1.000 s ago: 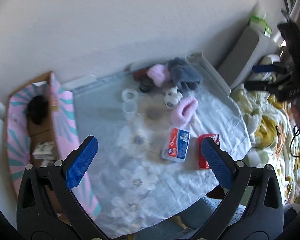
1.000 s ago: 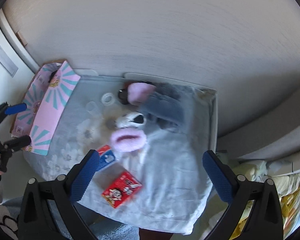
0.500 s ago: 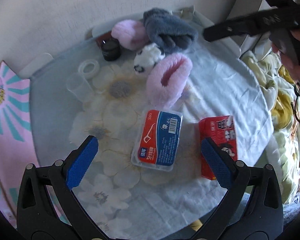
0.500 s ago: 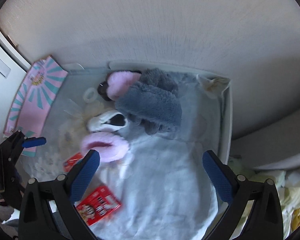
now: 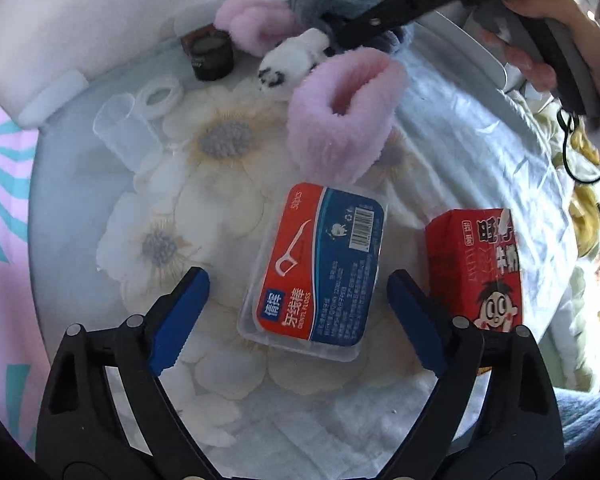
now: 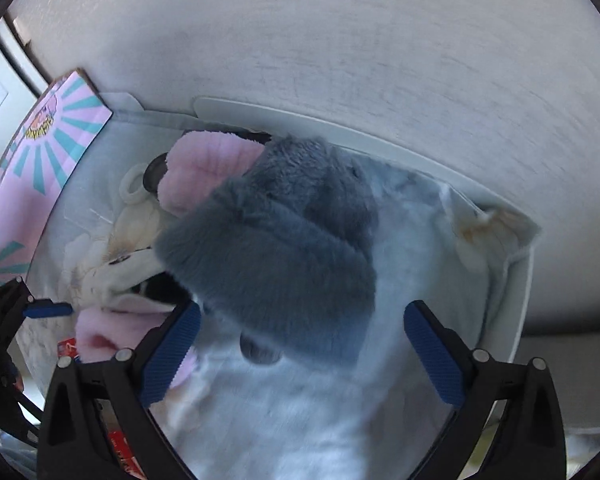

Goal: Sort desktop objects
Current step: 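Move both tools back over the table toward the floss box and grey slipper, then grasp the floss-pick box with the left tool while the right tool grasps the grey slipper, then carry the floss box and grey slipper into the cardboard box and release both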

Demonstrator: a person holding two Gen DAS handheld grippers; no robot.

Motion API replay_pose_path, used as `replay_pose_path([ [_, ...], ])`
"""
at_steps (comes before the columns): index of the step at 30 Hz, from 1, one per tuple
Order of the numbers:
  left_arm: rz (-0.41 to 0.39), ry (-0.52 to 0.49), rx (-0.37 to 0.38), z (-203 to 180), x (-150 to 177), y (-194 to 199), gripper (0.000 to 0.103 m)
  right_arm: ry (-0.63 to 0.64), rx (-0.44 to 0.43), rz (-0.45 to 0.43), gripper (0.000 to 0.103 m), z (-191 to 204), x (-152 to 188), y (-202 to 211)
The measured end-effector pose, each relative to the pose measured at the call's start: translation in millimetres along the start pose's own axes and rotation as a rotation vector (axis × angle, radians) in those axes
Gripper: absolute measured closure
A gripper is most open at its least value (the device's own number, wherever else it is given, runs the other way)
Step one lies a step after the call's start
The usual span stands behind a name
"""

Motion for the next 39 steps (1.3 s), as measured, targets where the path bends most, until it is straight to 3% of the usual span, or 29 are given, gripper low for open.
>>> replay_pose_path([
  [3, -0.023, -0.021, -0.017, -2, -2, 2, 0.025, -0.001, -0.024, 0.007, 0.039, 4, -2, -6],
  [5, -0.040, -0.017, -0.017, -1, -4, 7, 0.047, -0.066, -0.001, 0.010, 0.047, 1, -2, -7],
  [13, -0.040, 0.010, -0.021, 7, -1, 17, 0.052, -0.161, -0.047, -0.060, 0.074, -5, 0, 11],
  [27, -0.064, 0.045, -0.011, 13, -16, 63, 0.052, -0.199, -0.053, -0.108, 0.077, -37, 4, 48],
  [35, -0.121, 0.050, 0.015, 9, -48, 105, 0.052, -0.157, -0.026, -0.086, 0.077, -25, 3, 100],
  [39, -0.153, 0.057, 0.012, 23, -49, 145, 0.052, -0.098, 0.003, -0.075, 0.077, -12, -10, 126],
])
Point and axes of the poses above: each gripper's, at about its wrist camera, not at the fingertips, and y roughly against the way its jaws point, z to its left, x to its underside, the point moved 10 cm from there along -y, roughly the way its jaws point, and after that the axes turned 8 degrees about x, right-handed, at the moved point
